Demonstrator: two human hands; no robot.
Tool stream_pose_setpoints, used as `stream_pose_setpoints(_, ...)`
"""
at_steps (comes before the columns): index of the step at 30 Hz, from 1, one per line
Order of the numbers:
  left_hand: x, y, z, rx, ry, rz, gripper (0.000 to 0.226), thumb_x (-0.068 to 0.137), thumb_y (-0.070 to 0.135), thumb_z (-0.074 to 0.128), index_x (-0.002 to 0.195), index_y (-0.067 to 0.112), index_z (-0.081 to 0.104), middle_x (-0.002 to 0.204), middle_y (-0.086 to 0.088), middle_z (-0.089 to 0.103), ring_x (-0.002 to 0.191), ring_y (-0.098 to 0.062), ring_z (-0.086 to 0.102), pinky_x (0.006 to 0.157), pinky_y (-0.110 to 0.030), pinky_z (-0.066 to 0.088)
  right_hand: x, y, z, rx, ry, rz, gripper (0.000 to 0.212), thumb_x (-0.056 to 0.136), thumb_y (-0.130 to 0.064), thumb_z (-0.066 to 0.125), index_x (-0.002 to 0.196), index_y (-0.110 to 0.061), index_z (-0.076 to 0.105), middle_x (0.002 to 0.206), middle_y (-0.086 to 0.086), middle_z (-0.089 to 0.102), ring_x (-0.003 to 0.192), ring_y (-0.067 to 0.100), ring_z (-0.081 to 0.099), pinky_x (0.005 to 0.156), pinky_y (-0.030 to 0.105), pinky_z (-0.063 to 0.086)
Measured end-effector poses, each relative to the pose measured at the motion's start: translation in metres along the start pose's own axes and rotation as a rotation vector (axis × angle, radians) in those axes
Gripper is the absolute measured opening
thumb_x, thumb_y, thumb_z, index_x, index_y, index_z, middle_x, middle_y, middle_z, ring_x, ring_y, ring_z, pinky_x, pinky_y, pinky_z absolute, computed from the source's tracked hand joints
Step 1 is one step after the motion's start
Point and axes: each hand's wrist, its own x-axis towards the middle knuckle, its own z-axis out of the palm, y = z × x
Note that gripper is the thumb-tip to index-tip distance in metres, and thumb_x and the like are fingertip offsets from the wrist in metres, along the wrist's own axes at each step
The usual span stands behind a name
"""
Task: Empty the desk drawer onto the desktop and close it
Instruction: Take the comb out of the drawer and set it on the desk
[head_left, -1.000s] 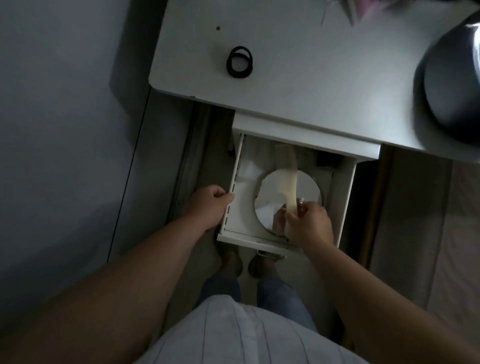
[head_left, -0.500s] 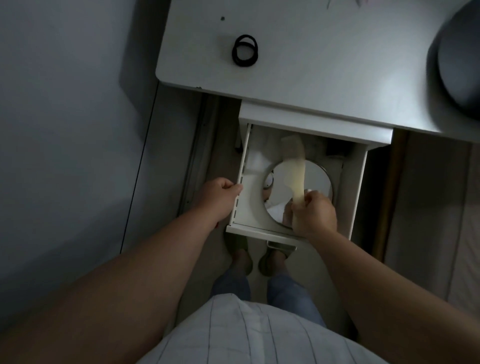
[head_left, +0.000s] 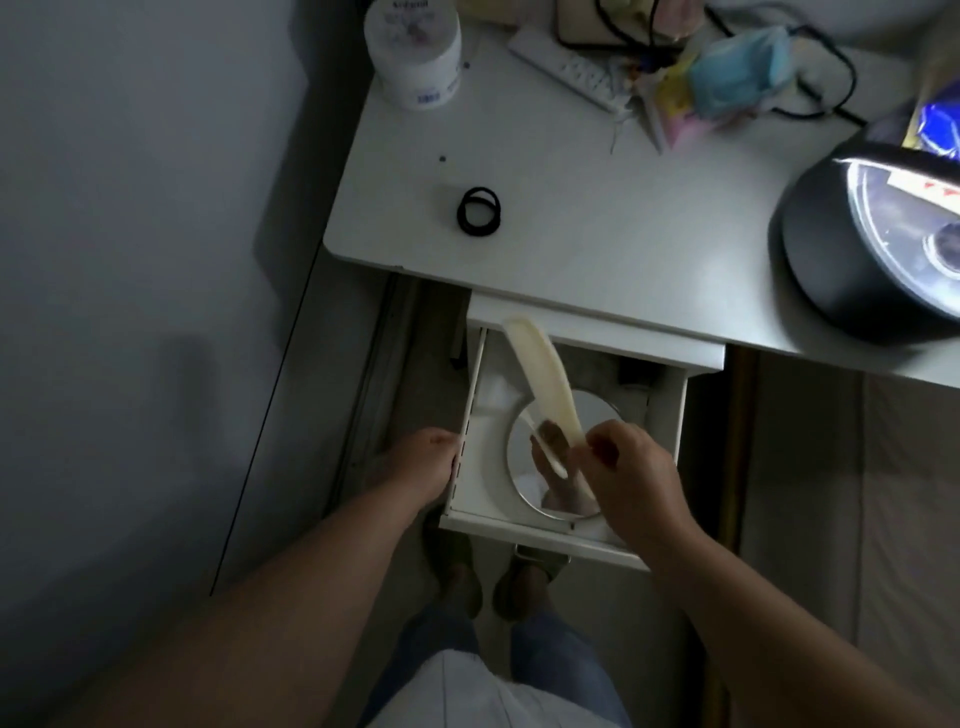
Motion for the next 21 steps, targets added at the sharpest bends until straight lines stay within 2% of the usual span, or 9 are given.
stream_pose_setpoints(3,0.002,0.003,-0.002,0.019,-0.027,-0.005,0.024,0.093,0.02,0.041,0.084,0.013,0.063,0.096,-0.017,0.065,0.095,-0.033,0.061,0.082,-0.038,0.046,0.023,-0.029,-0.015,0.103,0.09,0.019,0.008,0.084,-0.031,0.064,0.083,-0.024,0.059,0.078,-0.008,0.06,0.072,0.009,0.06,0.058,0.017,0.045)
stream_pose_setpoints(5,0.003,0.002,-0.001,0.031,-0.012,-0.007,0.029,0.095,0.02,0.041,0.102,0.007,0.067,0.113,-0.019,0.064,0.109,-0.033,0.059,0.093,-0.037,0.044,0.048,-0.048,-0.026,0.144,0.116,0.031,0.012,0.083,-0.032,0.065,0.089,-0.021,0.063,0.081,-0.004,0.064,0.078,0.016,0.063,0.065,0.027,0.053)
stream_pose_setpoints(6,0.004,-0.001,-0.001,0.02,0.009,-0.017,0.031,0.094,0.022,0.043,0.109,0.008,0.066,0.115,-0.016,0.065,0.109,-0.032,0.059,0.093,-0.036,0.045,0.061,-0.059,-0.031,0.179,0.116,0.038,0.015,0.083,-0.032,0.065,0.091,-0.019,0.064,0.081,-0.003,0.064,0.079,0.017,0.064,0.067,0.031,0.055)
stream_pose_setpoints(8,0.006,-0.003,-0.001,-0.046,0.023,-0.041,0.025,0.092,0.026,0.048,0.103,0.014,0.067,0.099,-0.009,0.068,0.096,-0.028,0.062,0.085,-0.034,0.048,0.085,-0.079,-0.039,0.237,0.113,0.059,0.017,0.083,-0.031,0.066,0.093,-0.016,0.064,0.078,-0.005,0.061,0.075,0.013,0.061,0.065,0.028,0.054)
stream_pose_setpoints(10,0.009,-0.006,-0.001,-0.088,0.02,-0.041,0.014,0.09,0.025,0.052,0.091,0.018,0.064,0.084,-0.002,0.064,0.085,-0.023,0.06,0.074,-0.029,0.045,0.105,-0.093,-0.044,0.292,0.129,0.098,0.012,0.082,-0.028,0.067,0.083,-0.016,0.064,0.074,-0.005,0.06,0.074,0.014,0.06,0.07,0.03,0.055)
stream_pose_setpoints(12,0.013,-0.009,-0.001,-0.101,0.025,-0.035,0.011,0.089,0.025,0.055,0.09,0.02,0.065,0.08,0.0,0.063,0.08,-0.019,0.059,0.066,-0.025,0.043,0.121,-0.102,-0.045,0.32,0.142,0.132,0.016,0.081,-0.025,0.069,0.069,-0.019,0.06,0.071,-0.003,0.06,0.072,0.016,0.059,0.075,0.034,0.055)
stream_pose_setpoints(18,0.018,-0.009,-0.004,-0.146,0.031,-0.052,0.014,0.085,0.023,0.062,0.093,0.014,0.071,0.091,-0.008,0.069,0.086,-0.021,0.061,0.079,-0.029,0.047,0.141,-0.112,-0.036,0.209,0.194,0.173,0.026,0.08,-0.029,0.068,0.057,-0.023,0.057,0.08,0.006,0.069,0.08,0.024,0.069,0.083,0.038,0.057)
stream_pose_setpoints(20,0.02,-0.01,-0.003,-0.159,0.027,-0.048,0.007,0.084,0.023,0.063,0.077,0.023,0.067,0.09,-0.009,0.07,0.084,-0.022,0.062,0.084,-0.036,0.053,0.143,-0.114,-0.033,0.181,0.208,0.183,0.028,0.079,-0.029,0.068,0.054,-0.023,0.057,0.083,0.009,0.073,0.084,0.026,0.071,0.084,0.039,0.057)
stream_pose_setpoints(21,0.022,-0.011,-0.003,-0.165,0.03,-0.05,0.013,0.083,0.022,0.064,0.071,0.027,0.063,0.088,-0.009,0.07,0.083,-0.022,0.062,0.088,-0.041,0.054,0.144,-0.115,-0.033,0.162,0.213,0.182,0.028,0.079,-0.029,0.067,0.054,-0.023,0.057,0.084,0.011,0.074,0.085,0.027,0.07,0.084,0.039,0.056)
